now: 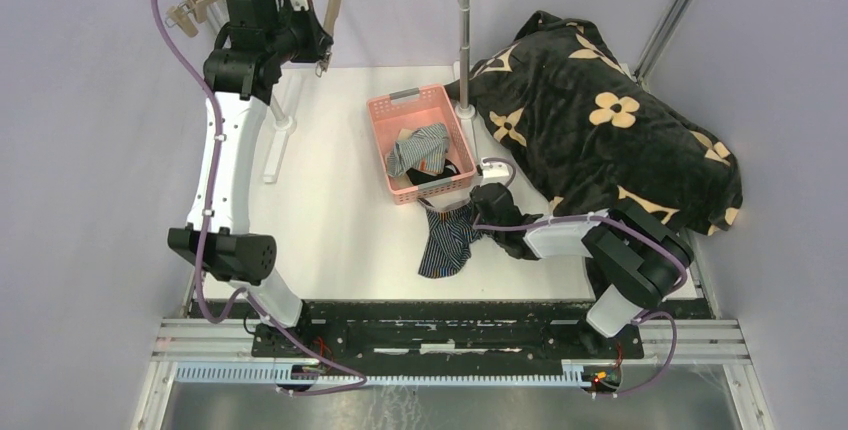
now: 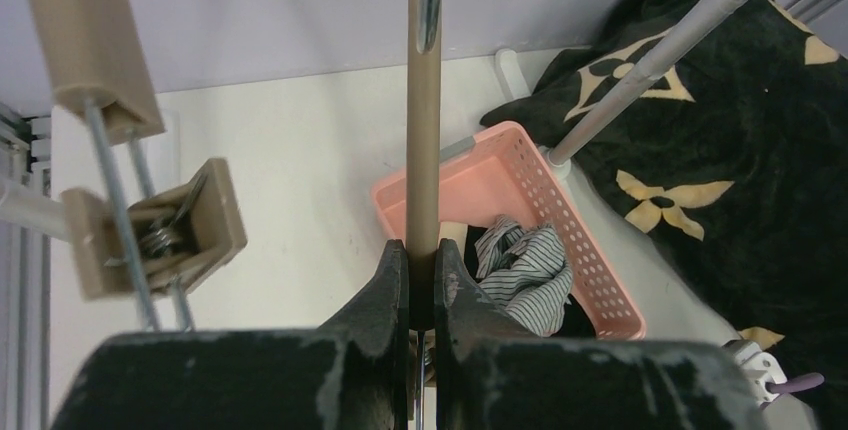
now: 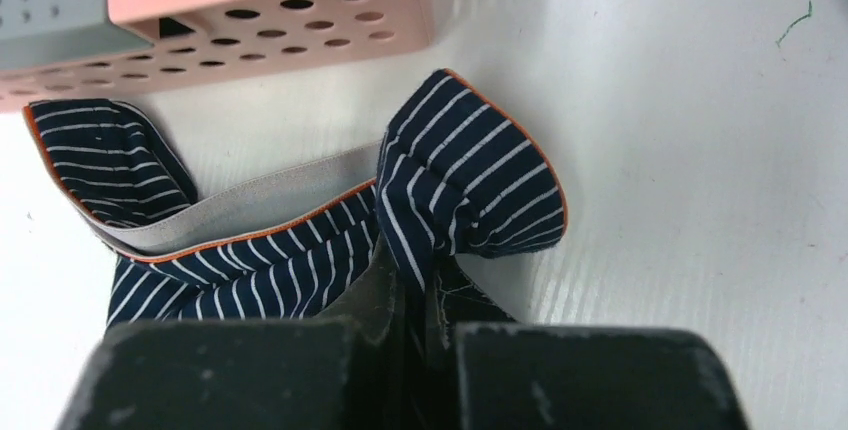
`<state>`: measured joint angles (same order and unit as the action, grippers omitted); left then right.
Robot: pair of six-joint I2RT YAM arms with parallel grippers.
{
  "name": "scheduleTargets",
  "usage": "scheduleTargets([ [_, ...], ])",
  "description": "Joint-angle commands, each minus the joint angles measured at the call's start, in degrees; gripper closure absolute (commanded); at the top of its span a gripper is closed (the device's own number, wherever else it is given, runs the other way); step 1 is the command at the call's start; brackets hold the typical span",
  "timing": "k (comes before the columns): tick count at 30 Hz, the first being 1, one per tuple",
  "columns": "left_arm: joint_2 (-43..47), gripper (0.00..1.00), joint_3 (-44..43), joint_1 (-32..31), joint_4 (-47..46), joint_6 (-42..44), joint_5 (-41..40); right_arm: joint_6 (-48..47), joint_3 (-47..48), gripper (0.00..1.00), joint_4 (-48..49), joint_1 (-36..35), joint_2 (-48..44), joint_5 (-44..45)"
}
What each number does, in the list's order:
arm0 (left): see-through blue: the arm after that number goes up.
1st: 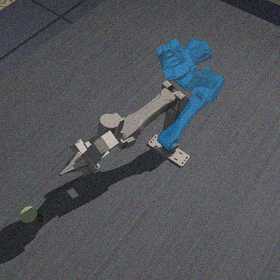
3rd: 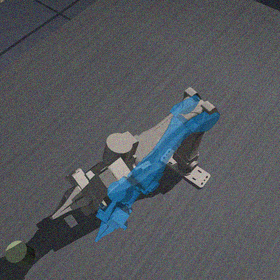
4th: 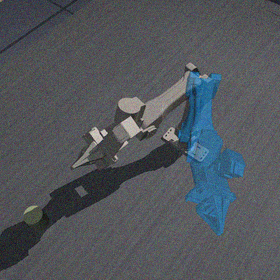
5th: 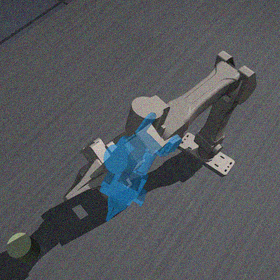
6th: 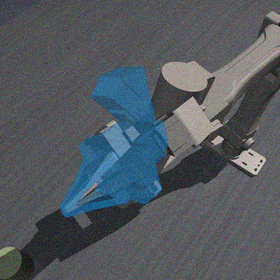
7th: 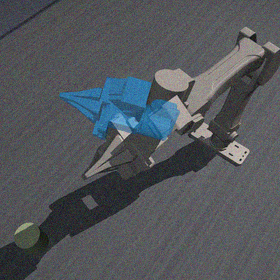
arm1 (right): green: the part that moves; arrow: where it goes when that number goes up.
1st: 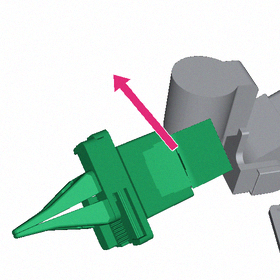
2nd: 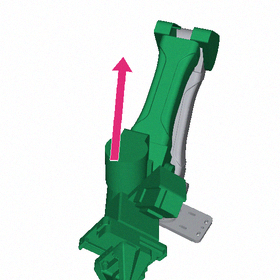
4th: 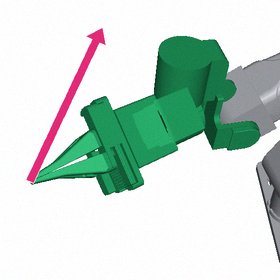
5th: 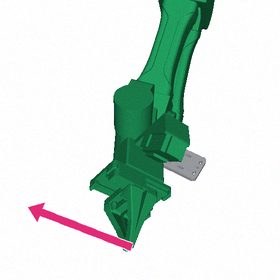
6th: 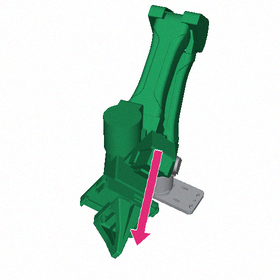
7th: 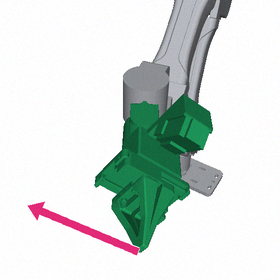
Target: Remove the underwear clipped to the hanger
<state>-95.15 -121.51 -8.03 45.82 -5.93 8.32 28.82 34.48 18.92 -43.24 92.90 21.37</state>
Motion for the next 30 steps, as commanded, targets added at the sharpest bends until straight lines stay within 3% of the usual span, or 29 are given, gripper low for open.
scheduleTargets([
  [1,-1.4,0.97,-5.0,0.4,-2.8,2.0,4.4,2.1,-2.6,0.99,-1.5,-0.7,2.7,1.6],
  [5,-1.5,0.97,-4.7,0.5,-6.5,1.4,5.1,2.5,-4.3,0.99,-4.1,-3.9,-4.4,10.0],
  [10,-1.0,0.97,-4.5,0.5,-9.5,0.1,6.2,2.6,-4.6,1.00,-13.0,-9.8,-19.6,23.6],
  [15,-1.1,0.97,-4.3,0.5,-11.7,-0.7,5.8,-0.3,-3.8,0.99,-18.1,-14.7,-33.1,30.9],
  [20,-2.1,0.97,-4.8,0.6,-14.4,-1.2,2.9,-7.8,0.6,1.00,-17.7,-15.2,-37.9,30.1],
  [30,-7.5,0.97,-10.8,3.2,-15.0,-3.6,4.5,-20.8,15.3,0.99,-10.3,-15.2,-33.3,19.4],
])
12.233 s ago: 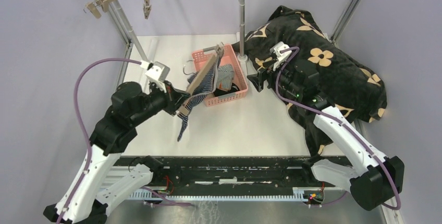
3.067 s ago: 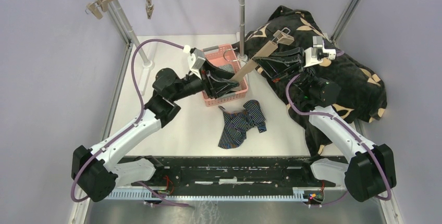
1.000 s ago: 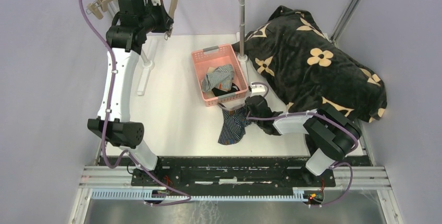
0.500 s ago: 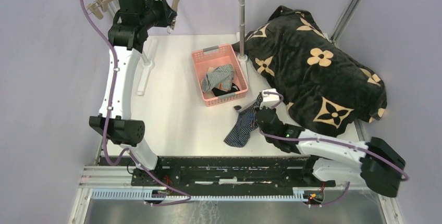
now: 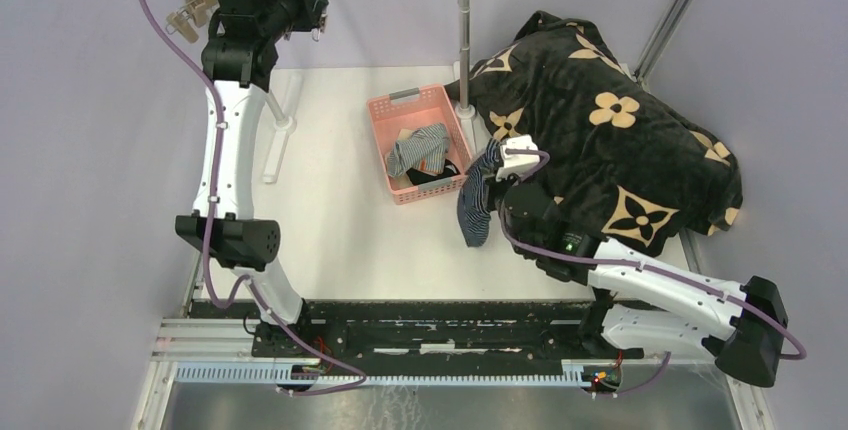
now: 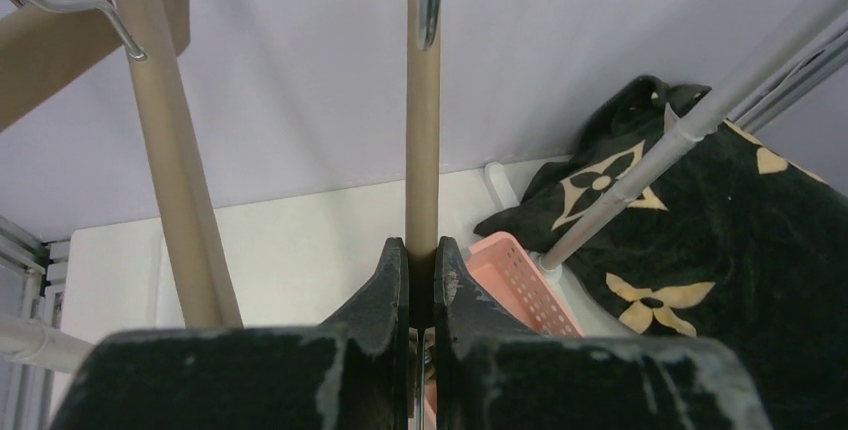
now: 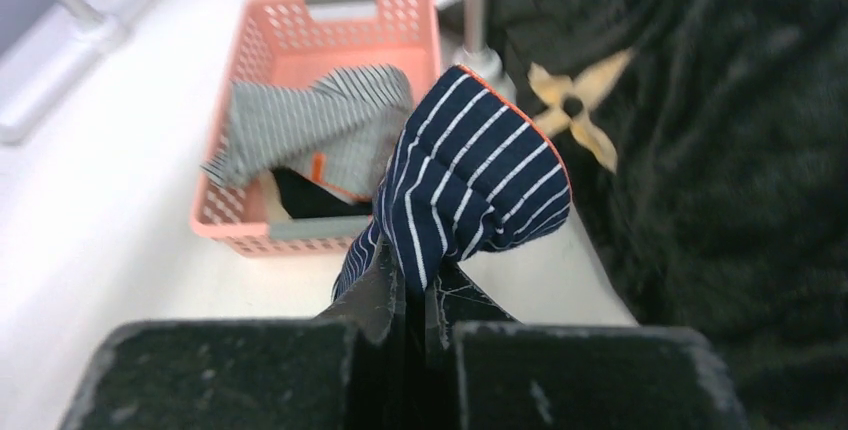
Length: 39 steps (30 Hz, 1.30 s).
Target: Remove the underwear clipped to the hanger
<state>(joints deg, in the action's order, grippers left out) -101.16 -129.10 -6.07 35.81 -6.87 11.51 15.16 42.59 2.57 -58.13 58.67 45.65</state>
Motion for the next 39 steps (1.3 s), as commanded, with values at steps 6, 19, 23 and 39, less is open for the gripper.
scheduleTargets([
  [6,-4.9,0.97,-4.8,3.6,-6.4,-5.2,3.9,-16.8,17.5,0.99,10.3,-0.3,5.1,-9.7],
  [19,-8.0,0.96,-6.3,5.6,-16.2,-13.3,7.2,-29.1,21.6,0.99,24.9,0.0,13.9,-14.1],
  [23,-8.5,0.94,-6.5,5.6,-17.5,-14.8,7.1,-30.7,21.8,0.99,27.8,1.0,16.3,-14.7],
  [39,-12.4,0.70,-7.0,5.7,-17.2,-17.7,7.8,-22.5,29.7,0.99,27.2,12.5,28.5,-21.8],
])
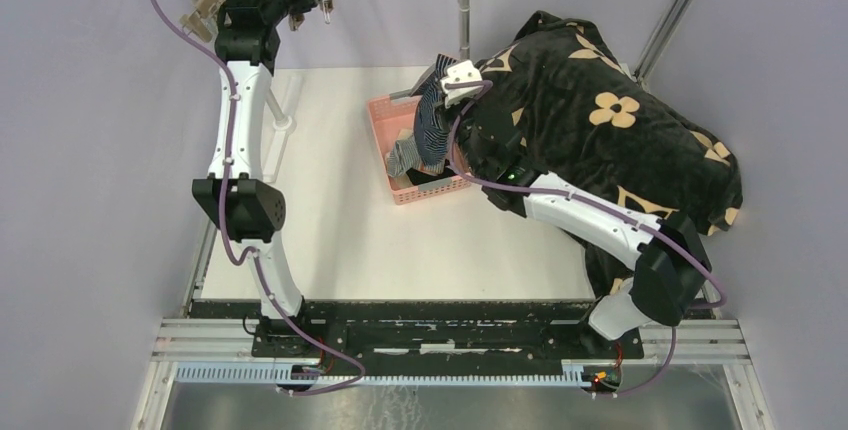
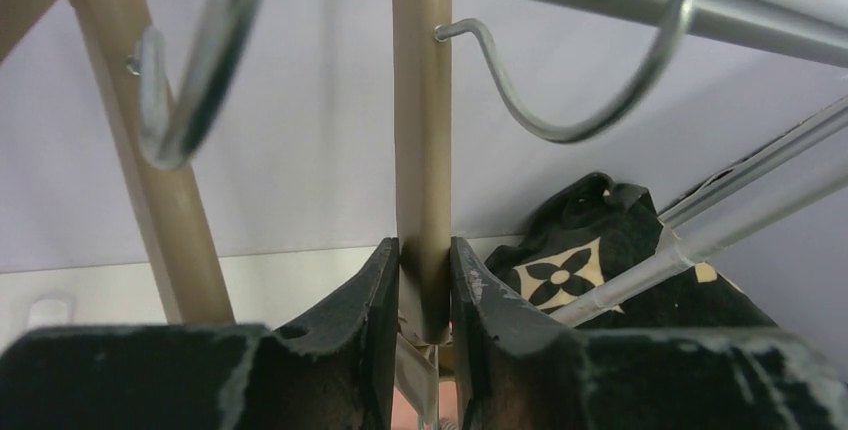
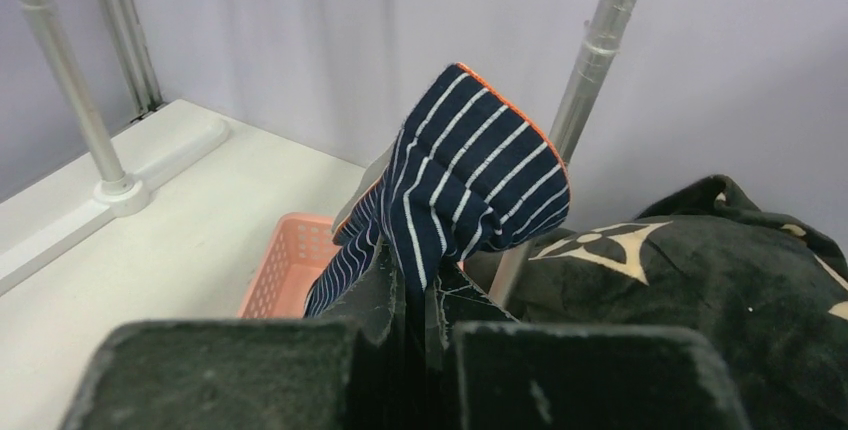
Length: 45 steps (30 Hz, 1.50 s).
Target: Remove the underwear clipped to the hanger
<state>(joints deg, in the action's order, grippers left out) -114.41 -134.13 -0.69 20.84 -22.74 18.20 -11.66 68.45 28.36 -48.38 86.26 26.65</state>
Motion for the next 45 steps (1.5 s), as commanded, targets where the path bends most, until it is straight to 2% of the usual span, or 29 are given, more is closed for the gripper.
scheduleTargets([
  [1,1.2,0.67,-1.5,0.3,-2.2,-1.6,1.1,5.0,3.8,0.99,1.5,3.3,1.2,-3.3],
  [4,2.9,0.59,0.3,0.3,-2.6,-1.1,0.6,6.0,3.9,0.99,1.6,4.3,2.2,-4.5],
  [6,4.5,0.49,1.8,0.3,-3.1,-0.6,0.5,6.6,4.1,0.99,1.3,5.0,3.0,-5.4],
  [11,9.8,0.36,7.0,0.3,-4.8,0.4,0.5,8.0,7.4,0.99,-2.1,5.7,6.4,-8.3],
  [12,11.8,0.15,8.6,0.3,-5.4,0.6,0.4,8.3,8.2,0.99,-3.1,5.9,7.4,-8.9],
  [13,13.3,0.02,10.1,0.3,-6.0,0.8,0.0,8.7,9.0,0.99,-3.9,6.0,8.3,-9.6],
  [24,26.4,0.01,23.6,0.3,-8.4,3.2,-0.5,12.1,14.6,0.99,-10.5,7.5,21.1,-8.0],
  [35,38.9,0.01,34.5,0.2,-12.2,2.4,1.6,17.4,14.8,0.99,-14.9,11.5,29.3,-7.9],
  [36,40.3,0.01,35.4,0.2,-12.5,2.4,1.6,17.7,15.3,0.97,-15.9,11.7,30.1,-9.0],
  [37,41.5,0.01,36.2,0.2,-12.6,2.4,2.0,17.9,15.7,0.85,-17.2,11.9,30.6,-10.4],
  [38,42.7,0.01,36.7,0.2,-12.3,2.5,2.3,18.1,16.1,0.58,-18.5,12.0,30.9,-11.4],
  [39,44.0,0.01,37.2,0.2,-12.0,2.9,2.5,18.2,16.1,0.48,-19.0,12.0,30.8,-12.2],
  [43,49.8,0.01,40.4,0.2,-10.7,4.8,-0.6,17.9,12.7,0.33,-16.8,12.1,26.9,-13.1],
  [45,53.1,0.01,42.9,0.3,-10.3,5.6,-3.4,17.0,12.0,0.31,-17.0,12.1,24.1,-13.8],
])
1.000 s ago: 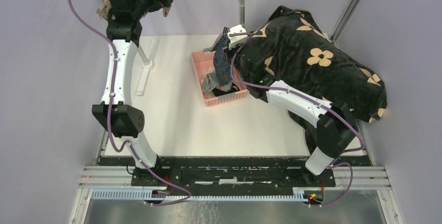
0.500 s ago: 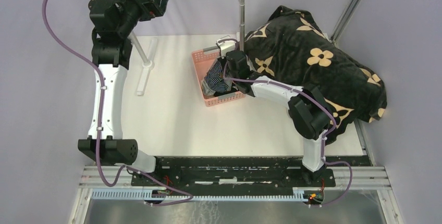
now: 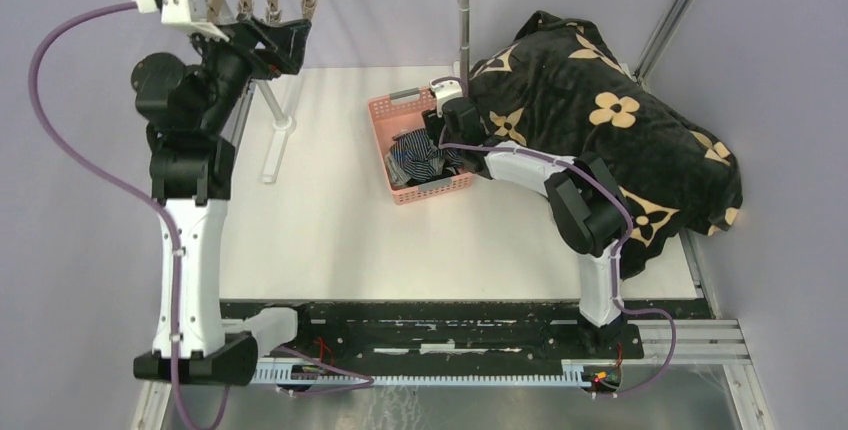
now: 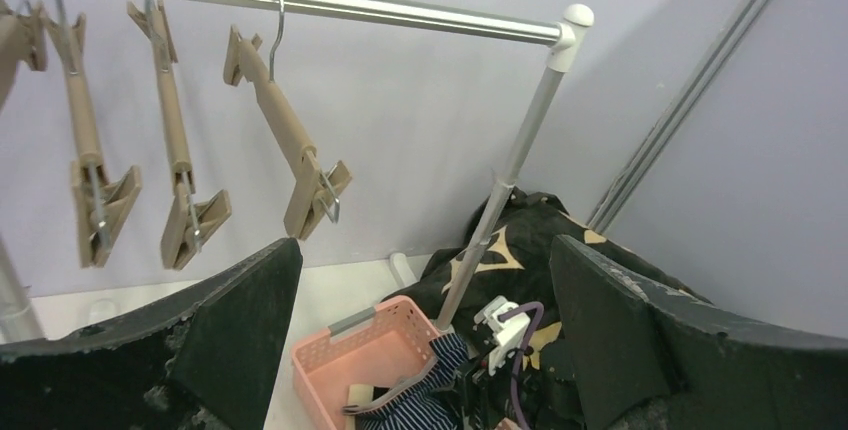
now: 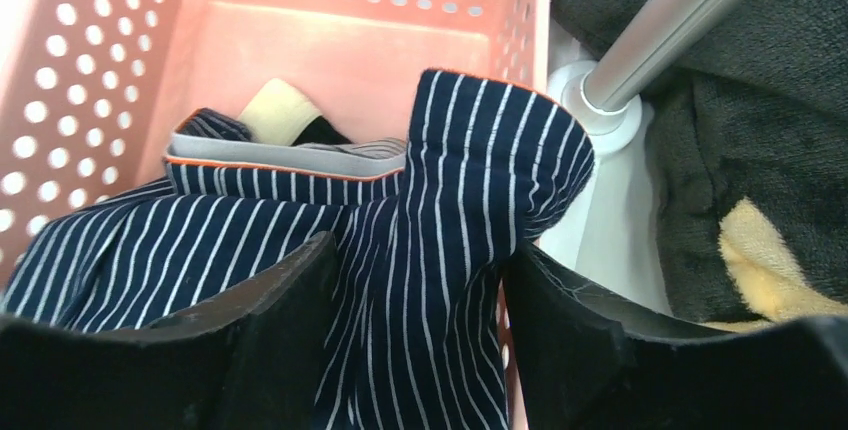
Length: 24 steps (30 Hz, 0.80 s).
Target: Remove the underwear clipped to the hanger
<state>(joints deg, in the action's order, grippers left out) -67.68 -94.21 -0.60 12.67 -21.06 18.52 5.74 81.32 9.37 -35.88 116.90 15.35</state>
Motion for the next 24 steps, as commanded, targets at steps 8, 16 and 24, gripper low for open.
scheduleTargets([
  [8,17.3,0.01,12.5,0.2,-0.2,5.7,-13.2,-1.9,-6.1,0.22,2.3,-0.5,-21.9,-4.6],
  [16,21.7,0.01,16.0,0.2,4.0,7.0,-19.4,-4.5,-13.3,0.14,2.3,-0.4,-37.6,5.2],
  [24,29.1,0.01,20.2,0.2,7.0,6.9,-29.7,-6.5,-27.2,0.05,6.5,-0.3,-56.6,18.3],
])
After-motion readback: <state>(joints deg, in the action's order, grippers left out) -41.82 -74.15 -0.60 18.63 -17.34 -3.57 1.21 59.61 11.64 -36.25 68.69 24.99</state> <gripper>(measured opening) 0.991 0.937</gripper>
